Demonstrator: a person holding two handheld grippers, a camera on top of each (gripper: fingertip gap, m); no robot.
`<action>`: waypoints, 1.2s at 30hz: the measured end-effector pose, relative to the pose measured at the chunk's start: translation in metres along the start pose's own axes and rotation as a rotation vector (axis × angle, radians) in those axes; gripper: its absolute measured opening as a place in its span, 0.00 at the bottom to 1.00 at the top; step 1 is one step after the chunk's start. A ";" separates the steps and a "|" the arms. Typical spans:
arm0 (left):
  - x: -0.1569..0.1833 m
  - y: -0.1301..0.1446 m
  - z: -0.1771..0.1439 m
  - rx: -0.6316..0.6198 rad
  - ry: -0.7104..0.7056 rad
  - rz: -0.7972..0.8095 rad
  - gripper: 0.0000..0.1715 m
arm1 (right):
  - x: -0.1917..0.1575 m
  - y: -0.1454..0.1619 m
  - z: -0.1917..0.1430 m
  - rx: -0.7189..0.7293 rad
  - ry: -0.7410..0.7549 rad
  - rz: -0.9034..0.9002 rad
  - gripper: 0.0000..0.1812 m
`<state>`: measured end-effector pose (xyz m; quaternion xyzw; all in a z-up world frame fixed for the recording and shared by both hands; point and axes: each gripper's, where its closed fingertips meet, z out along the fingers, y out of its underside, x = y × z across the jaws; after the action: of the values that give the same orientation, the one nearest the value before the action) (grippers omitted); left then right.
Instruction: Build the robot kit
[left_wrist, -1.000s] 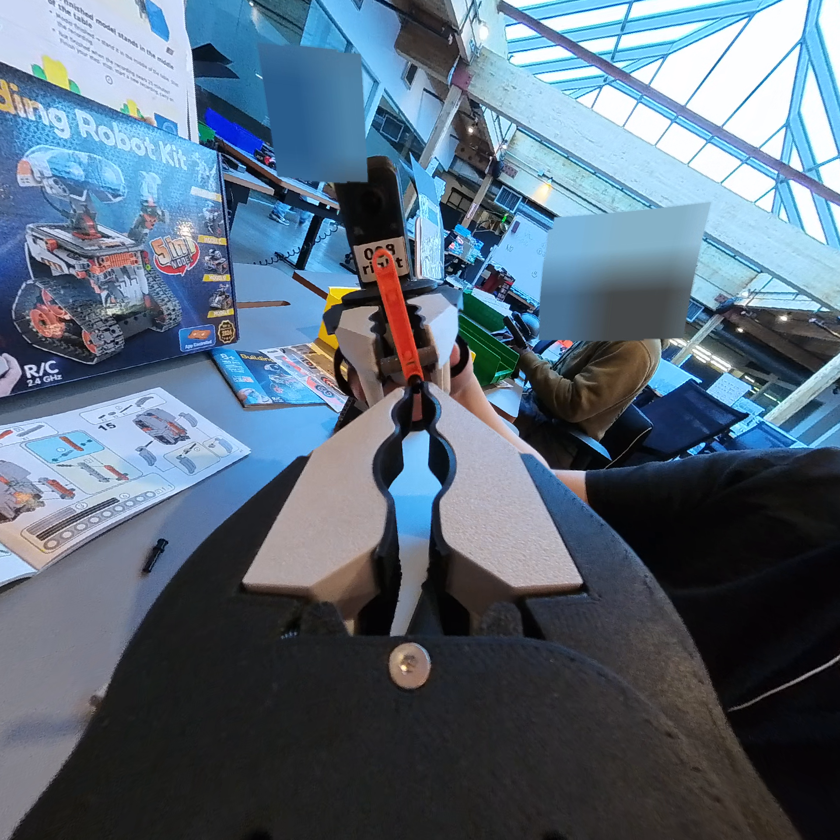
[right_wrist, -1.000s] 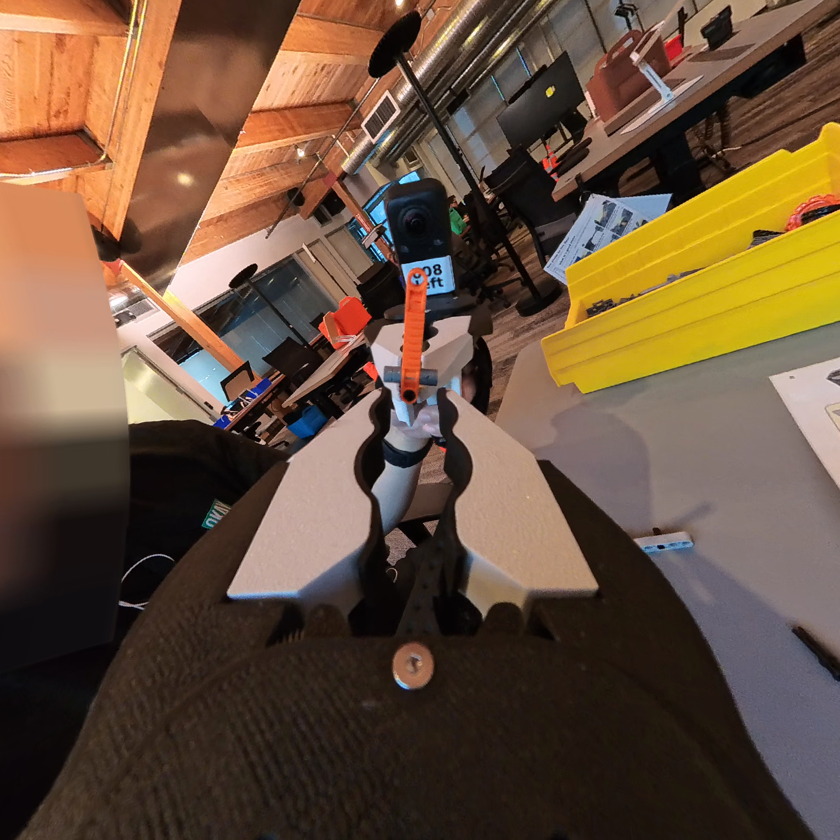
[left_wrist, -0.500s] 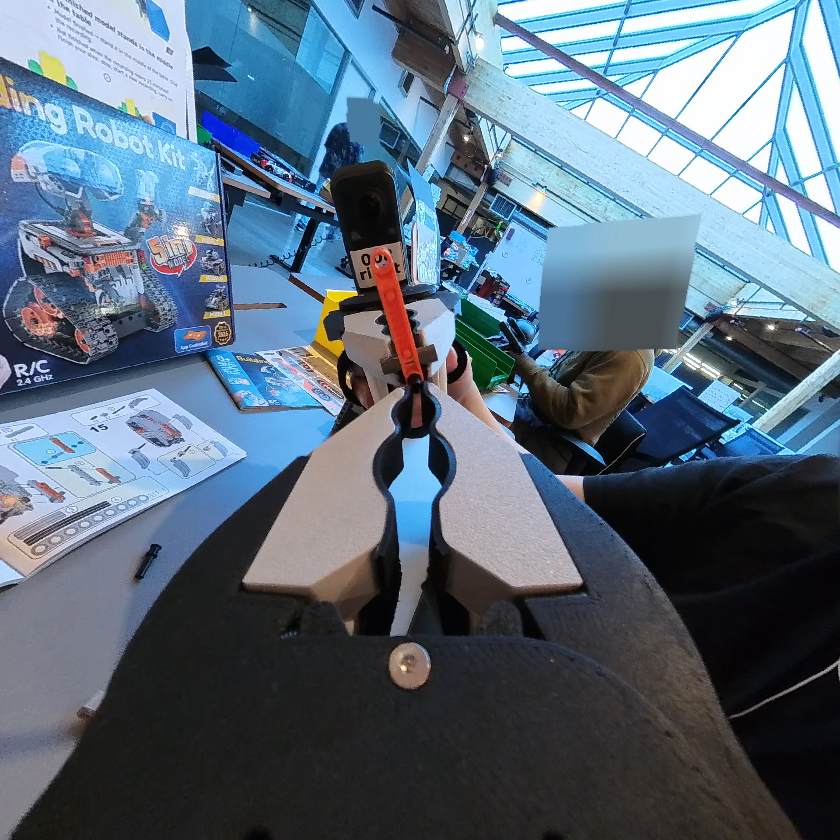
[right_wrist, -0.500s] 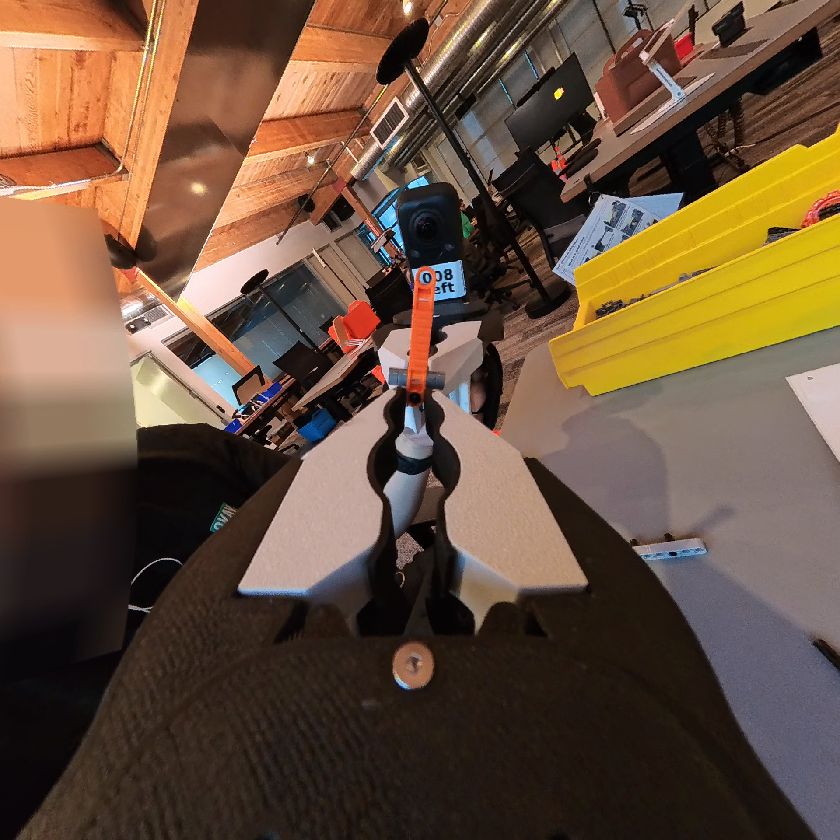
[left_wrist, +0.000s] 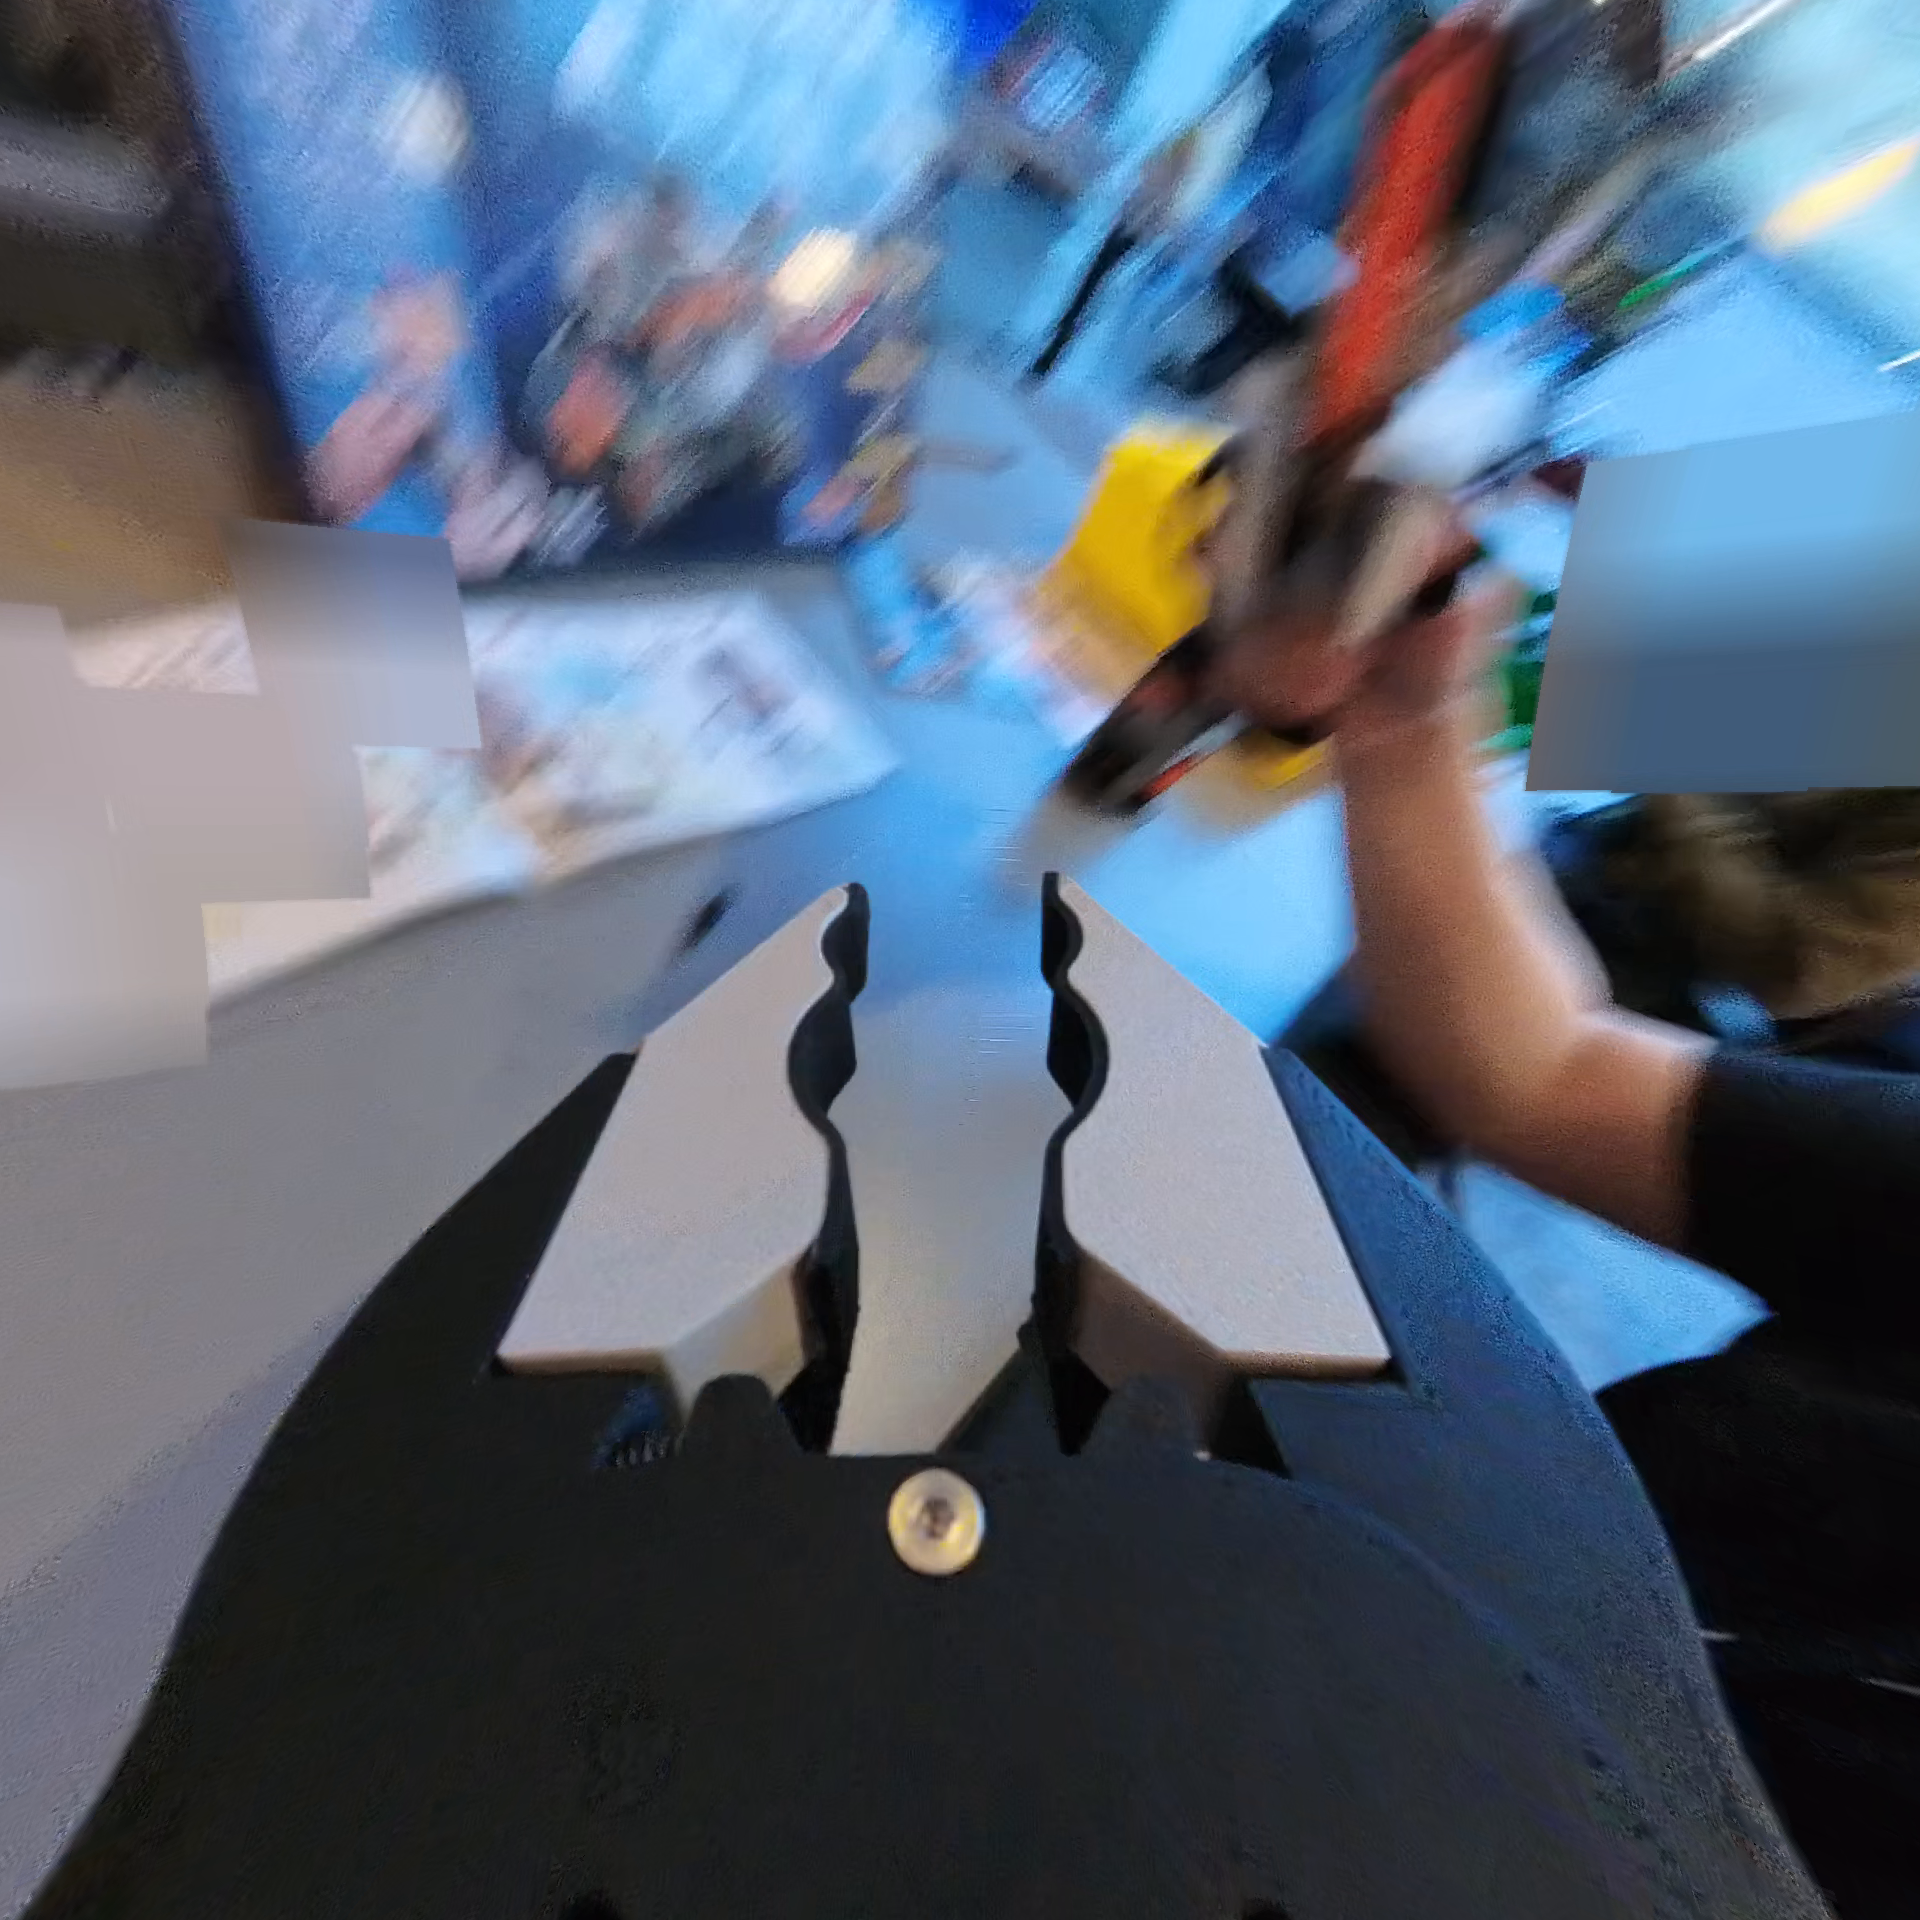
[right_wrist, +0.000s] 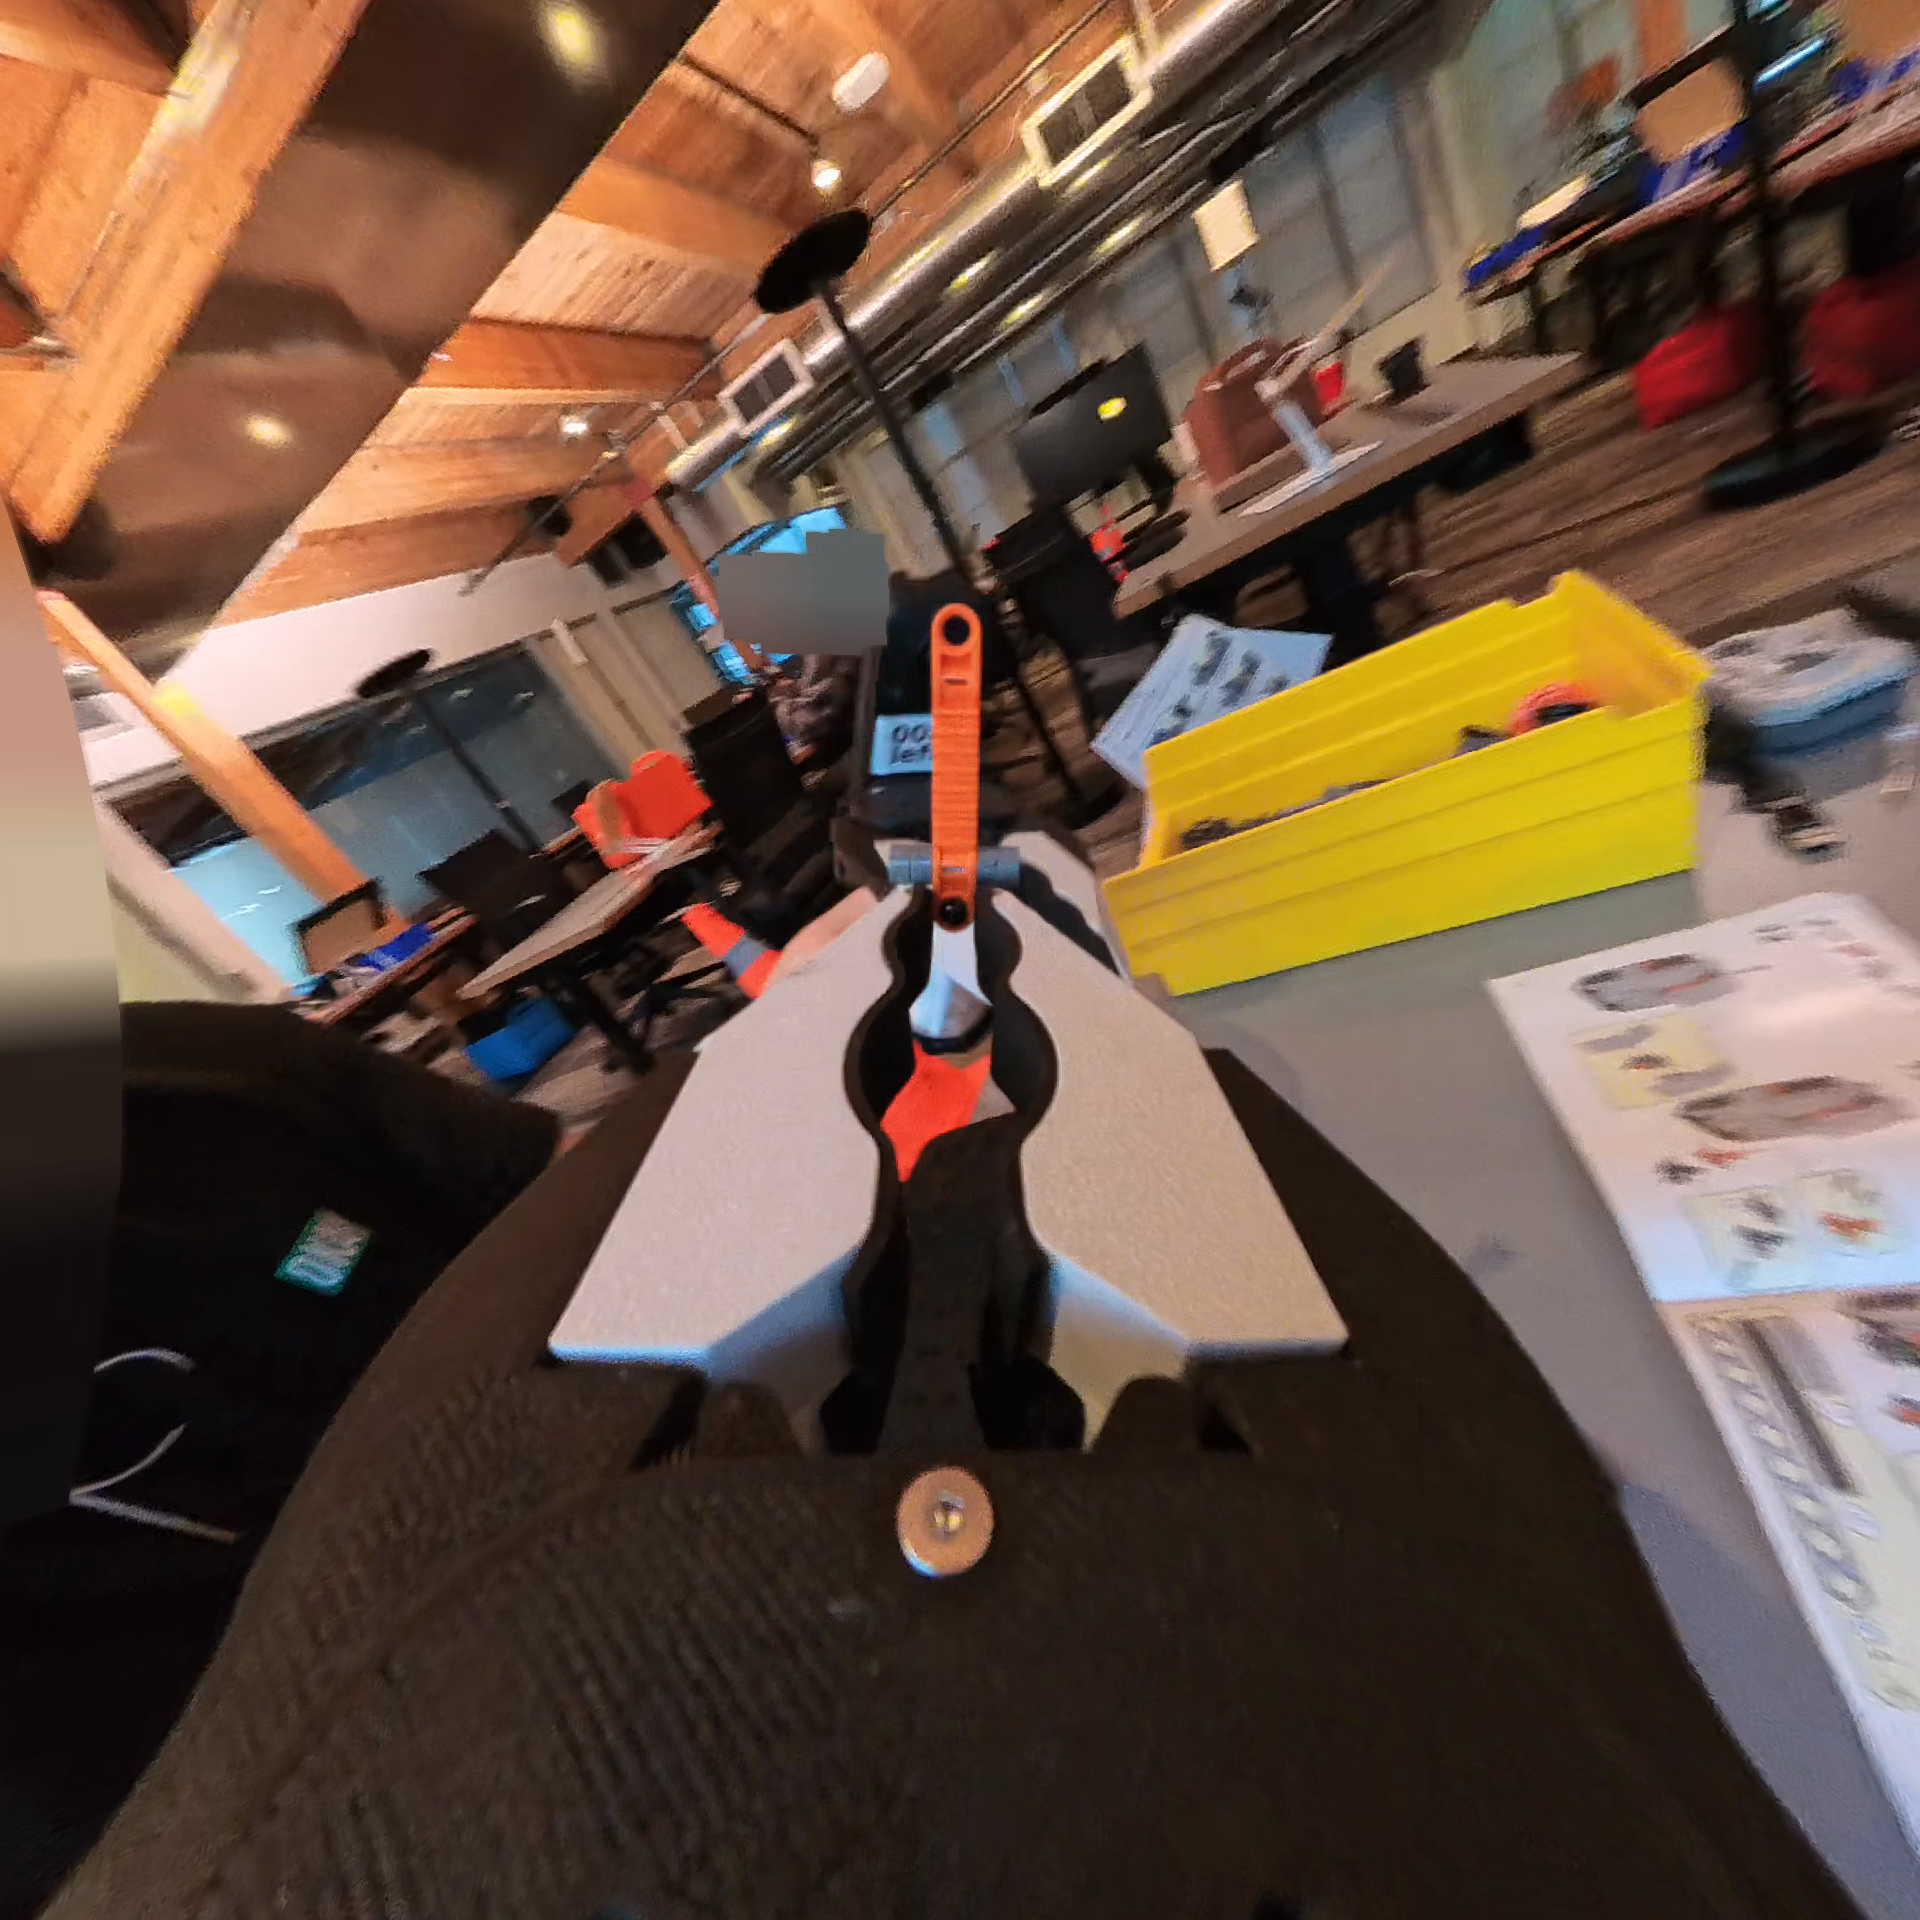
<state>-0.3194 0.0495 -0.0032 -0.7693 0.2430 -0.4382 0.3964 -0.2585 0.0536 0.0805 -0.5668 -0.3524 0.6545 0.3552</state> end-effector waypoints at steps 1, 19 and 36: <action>-0.025 0.023 -0.001 -0.125 -0.126 -0.022 0.16 | 0.005 -0.003 -0.007 0.001 0.045 -0.019 0.02; -0.090 0.130 0.018 -0.832 -0.802 -0.062 0.13 | 0.031 -0.009 -0.033 -0.012 0.175 -0.026 0.02; -0.084 0.135 0.029 -0.804 -0.589 -0.270 0.13 | 0.044 0.006 -0.029 -0.073 0.212 -0.010 0.02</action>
<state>-0.3399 0.0445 -0.1633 -0.9762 0.1688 -0.1223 0.0606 -0.2345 0.0901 0.0502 -0.6436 -0.3393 0.5760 0.3726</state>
